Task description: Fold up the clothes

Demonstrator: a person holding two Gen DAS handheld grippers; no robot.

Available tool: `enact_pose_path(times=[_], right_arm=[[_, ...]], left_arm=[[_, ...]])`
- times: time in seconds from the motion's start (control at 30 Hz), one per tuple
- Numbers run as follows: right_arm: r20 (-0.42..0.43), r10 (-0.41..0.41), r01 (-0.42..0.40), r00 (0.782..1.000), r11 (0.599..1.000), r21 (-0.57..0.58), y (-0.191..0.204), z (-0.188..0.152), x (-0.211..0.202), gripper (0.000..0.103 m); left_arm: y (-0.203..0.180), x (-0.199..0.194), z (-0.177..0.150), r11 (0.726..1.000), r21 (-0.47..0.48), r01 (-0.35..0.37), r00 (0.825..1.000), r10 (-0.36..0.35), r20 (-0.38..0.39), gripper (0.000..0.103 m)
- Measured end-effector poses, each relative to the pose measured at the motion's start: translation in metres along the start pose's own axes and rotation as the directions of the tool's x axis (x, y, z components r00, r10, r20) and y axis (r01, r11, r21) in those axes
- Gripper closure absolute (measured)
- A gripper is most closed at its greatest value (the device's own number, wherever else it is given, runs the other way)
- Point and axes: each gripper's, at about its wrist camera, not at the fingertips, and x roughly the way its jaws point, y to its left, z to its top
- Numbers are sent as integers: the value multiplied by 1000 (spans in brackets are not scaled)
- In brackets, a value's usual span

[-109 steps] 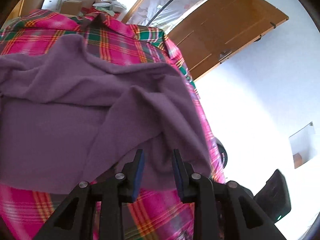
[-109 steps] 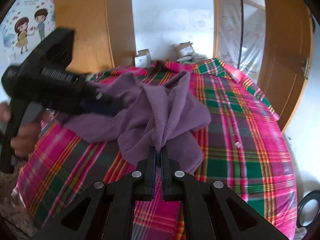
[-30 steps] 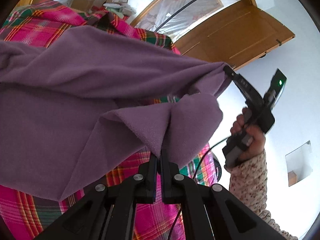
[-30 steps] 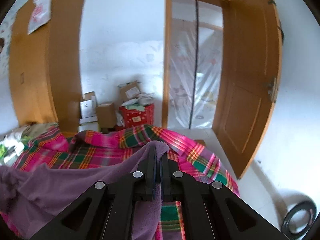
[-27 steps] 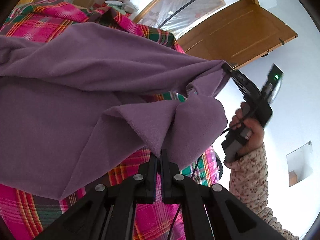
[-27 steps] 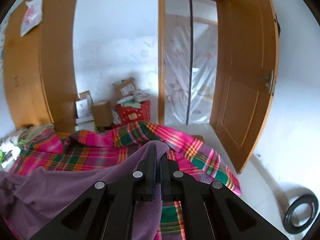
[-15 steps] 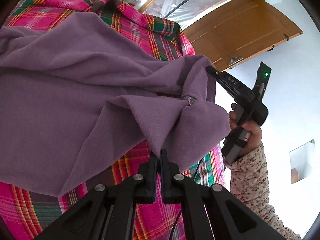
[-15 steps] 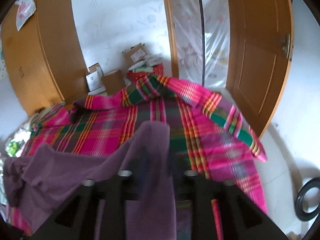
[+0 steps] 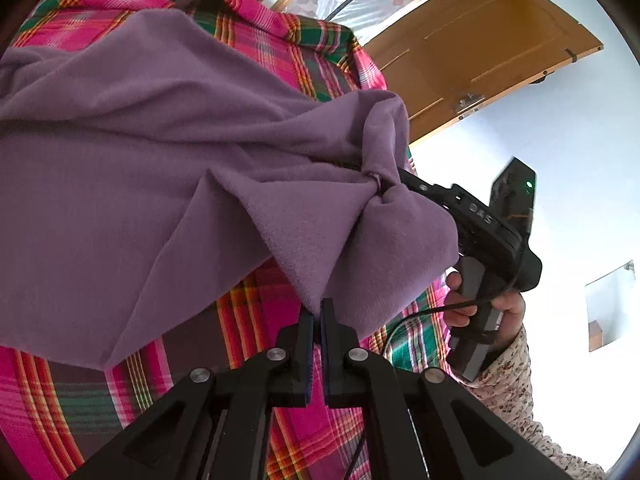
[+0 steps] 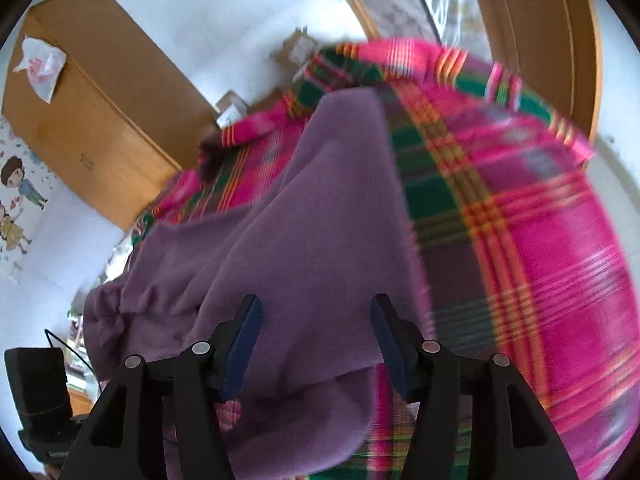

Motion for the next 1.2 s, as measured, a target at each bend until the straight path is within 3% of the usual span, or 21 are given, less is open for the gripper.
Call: enact_pose_path(times=[0.07, 0.1, 0.13, 0.17, 0.2, 0.3, 0.43, 0.57, 0.67, 0.9, 1.0, 1.13, 1.17, 1.2], right_arm=[[-13, -2, 2, 1000, 1000, 2, 2, -1, 9, 45], [-19, -4, 4, 1000, 1000, 3, 4, -2, 13, 54], [-26, -5, 5, 1000, 1000, 4, 5, -3, 18, 65], [-32, -6, 6, 999, 1000, 5, 6, -3, 22, 94], [-32, -22, 22, 999, 1000, -1, 8, -2, 25, 100], [6, -71, 72, 997, 997, -18, 9, 6, 20, 102], [56, -108, 109, 993, 994, -24, 7, 17, 11, 102], [38, -24, 23, 999, 999, 33, -6, 20, 2, 95], [11, 16, -17, 1000, 999, 48, -10, 9, -2, 63], [-44, 144, -144, 989, 989, -16, 18, -9, -5, 44], [-101, 166, -170, 981, 985, -28, 31, -15, 7, 43], [-101, 100, -104, 990, 994, -30, 35, -23, 22, 43], [-92, 107, -108, 990, 994, -5, 31, -23, 21, 46], [-86, 107, -106, 990, 994, 19, 27, -21, 21, 58]], left_arm=[[0, 0, 0, 1000, 0, 0, 1000, 0, -3, 100], [0, -1, -1, 1000, 1, 0, 1000, 0, -5, 100], [0, -1, -1, 1000, 4, -1, 1000, 1, -8, 100], [0, -1, -1, 1000, 5, -3, 1000, 3, -11, 100], [0, 0, -1, 1000, 5, -3, 1000, 3, -13, 100], [1, 2, -2, 1000, 6, -4, 1000, 4, -20, 100], [1, 5, -3, 1000, 8, -4, 1000, 4, -28, 100], [2, 8, -4, 1000, 10, -4, 999, 5, -37, 100], [2, 10, -5, 1000, 11, -5, 999, 5, -43, 100], [0, 16, -5, 1000, 23, -11, 998, 12, -57, 100], [-3, 24, 0, 999, 33, -14, 998, 16, -61, 100], [-5, 28, -1, 999, 42, -20, 998, 23, -67, 100], [-5, 28, -2, 999, 43, -21, 997, 24, -68, 100], [-5, 28, -2, 999, 43, -22, 997, 25, -70, 100]])
